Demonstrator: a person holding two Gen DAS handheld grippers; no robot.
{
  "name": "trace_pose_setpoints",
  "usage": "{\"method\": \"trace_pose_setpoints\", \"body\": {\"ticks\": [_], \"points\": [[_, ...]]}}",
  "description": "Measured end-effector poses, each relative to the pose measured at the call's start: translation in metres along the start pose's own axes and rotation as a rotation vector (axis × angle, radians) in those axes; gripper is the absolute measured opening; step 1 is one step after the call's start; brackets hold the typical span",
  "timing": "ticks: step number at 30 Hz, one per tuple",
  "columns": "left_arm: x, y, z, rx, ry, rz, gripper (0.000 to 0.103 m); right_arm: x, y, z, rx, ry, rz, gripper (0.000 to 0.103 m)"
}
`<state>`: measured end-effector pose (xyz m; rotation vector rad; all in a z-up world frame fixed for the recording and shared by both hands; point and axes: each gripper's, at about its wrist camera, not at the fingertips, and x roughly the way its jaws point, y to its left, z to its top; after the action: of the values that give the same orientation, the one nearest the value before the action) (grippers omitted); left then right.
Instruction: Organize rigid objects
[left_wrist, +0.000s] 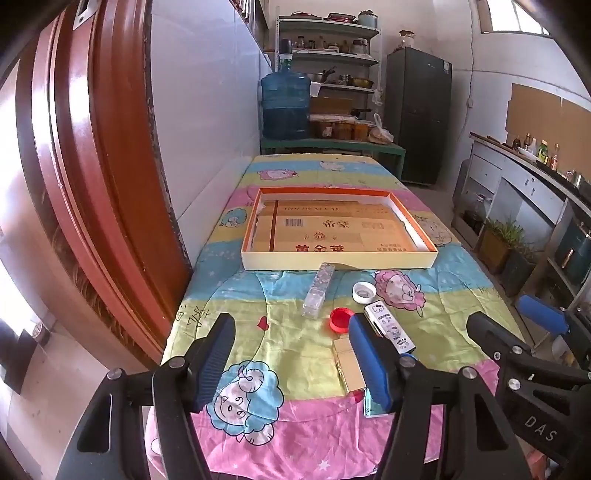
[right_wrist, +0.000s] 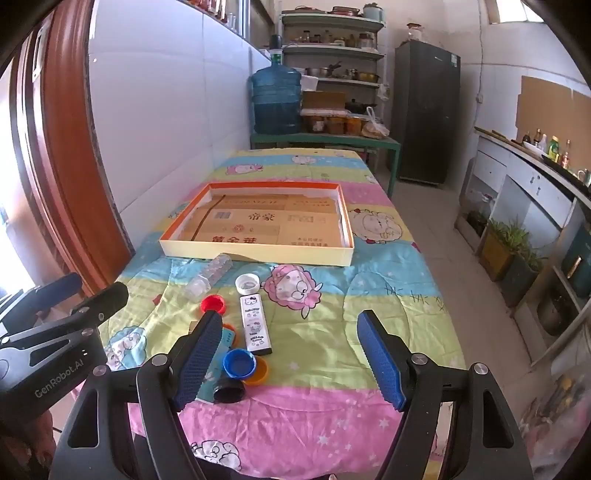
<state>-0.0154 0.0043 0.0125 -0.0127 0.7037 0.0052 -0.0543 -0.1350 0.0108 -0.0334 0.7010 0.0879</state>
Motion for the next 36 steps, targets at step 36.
{"method": "trace_pose_setpoints", "body": {"ticks": [36], "points": [[0.0031, -0.0068, -0.0015, -0.006, -0.004, -0.001, 0.064, -0.001, 0.0, 0.0007, -0.001, 0.013, 0.006, 0.077]]}}
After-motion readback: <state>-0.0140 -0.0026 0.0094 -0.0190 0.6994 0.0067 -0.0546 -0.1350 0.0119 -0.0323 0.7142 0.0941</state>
